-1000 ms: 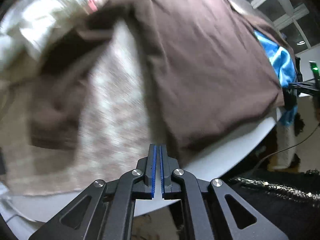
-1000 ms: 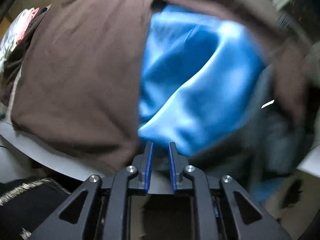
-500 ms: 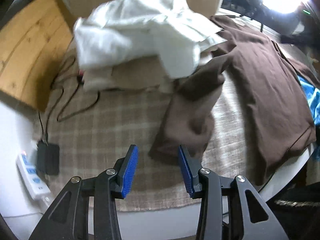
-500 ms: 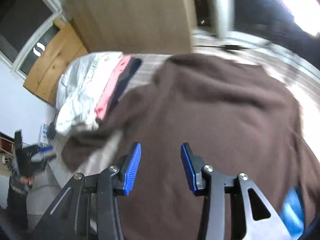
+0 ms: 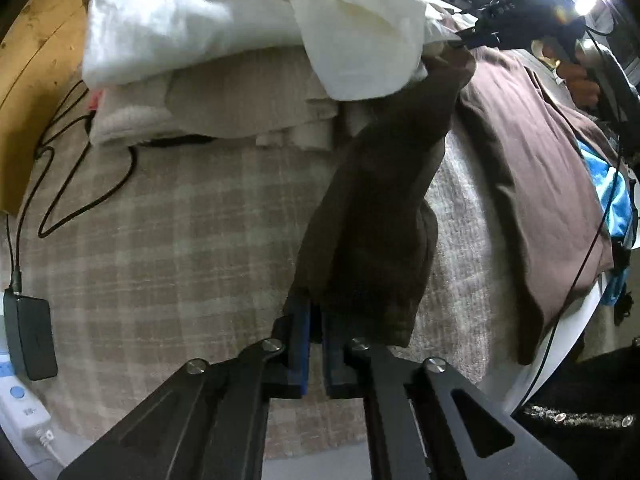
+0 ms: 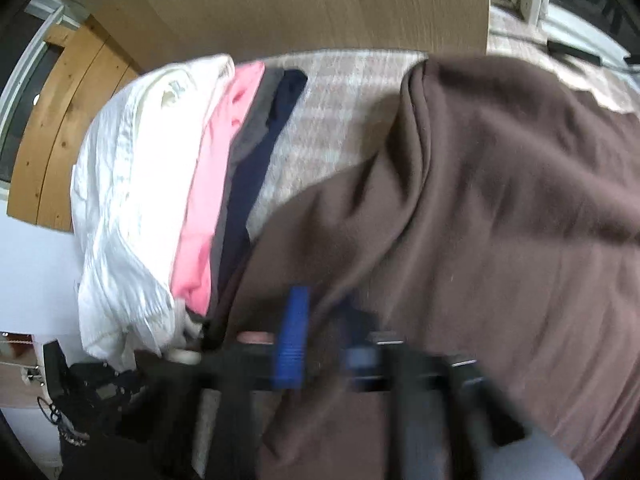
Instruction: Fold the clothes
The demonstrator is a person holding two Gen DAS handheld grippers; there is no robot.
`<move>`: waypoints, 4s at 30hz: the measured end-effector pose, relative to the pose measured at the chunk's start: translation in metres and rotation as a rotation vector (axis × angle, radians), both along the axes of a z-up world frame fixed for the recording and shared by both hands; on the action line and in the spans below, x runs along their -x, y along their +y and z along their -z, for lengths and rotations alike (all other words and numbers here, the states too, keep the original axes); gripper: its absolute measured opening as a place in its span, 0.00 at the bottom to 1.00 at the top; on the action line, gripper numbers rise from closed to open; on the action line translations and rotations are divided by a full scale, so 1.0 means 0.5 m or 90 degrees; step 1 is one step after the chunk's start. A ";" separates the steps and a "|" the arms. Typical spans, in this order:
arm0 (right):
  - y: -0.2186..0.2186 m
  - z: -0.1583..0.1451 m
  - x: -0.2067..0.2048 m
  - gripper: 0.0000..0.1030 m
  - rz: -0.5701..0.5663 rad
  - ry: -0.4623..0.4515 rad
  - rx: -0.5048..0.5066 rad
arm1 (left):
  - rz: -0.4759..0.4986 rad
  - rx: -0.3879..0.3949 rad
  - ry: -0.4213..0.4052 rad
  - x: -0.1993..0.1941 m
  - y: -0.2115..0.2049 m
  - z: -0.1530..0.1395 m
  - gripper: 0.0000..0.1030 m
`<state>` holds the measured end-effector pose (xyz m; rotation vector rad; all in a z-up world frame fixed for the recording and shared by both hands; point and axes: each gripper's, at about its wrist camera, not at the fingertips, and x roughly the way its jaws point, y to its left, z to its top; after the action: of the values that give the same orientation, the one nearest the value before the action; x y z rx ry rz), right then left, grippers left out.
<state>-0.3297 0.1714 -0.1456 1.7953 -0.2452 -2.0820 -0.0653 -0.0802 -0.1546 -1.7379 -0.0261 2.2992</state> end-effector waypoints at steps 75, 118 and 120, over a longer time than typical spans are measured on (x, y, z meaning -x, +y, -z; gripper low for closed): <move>-0.141 -0.036 -0.073 0.31 -0.385 0.176 -0.203 | -0.102 -0.090 0.012 -0.146 0.363 -0.012 0.20; 0.086 -0.069 0.154 0.28 -0.127 0.107 -0.040 | -0.021 -0.045 0.131 0.184 0.353 -0.076 0.04; 0.069 -0.026 0.177 0.28 -0.134 0.066 -0.032 | -0.002 -0.038 0.122 0.227 0.385 -0.049 0.04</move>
<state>-0.4183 0.2058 -0.1324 1.6565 0.0236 -2.0393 -0.1786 0.1121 -0.1302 -1.4843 -0.0605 2.4309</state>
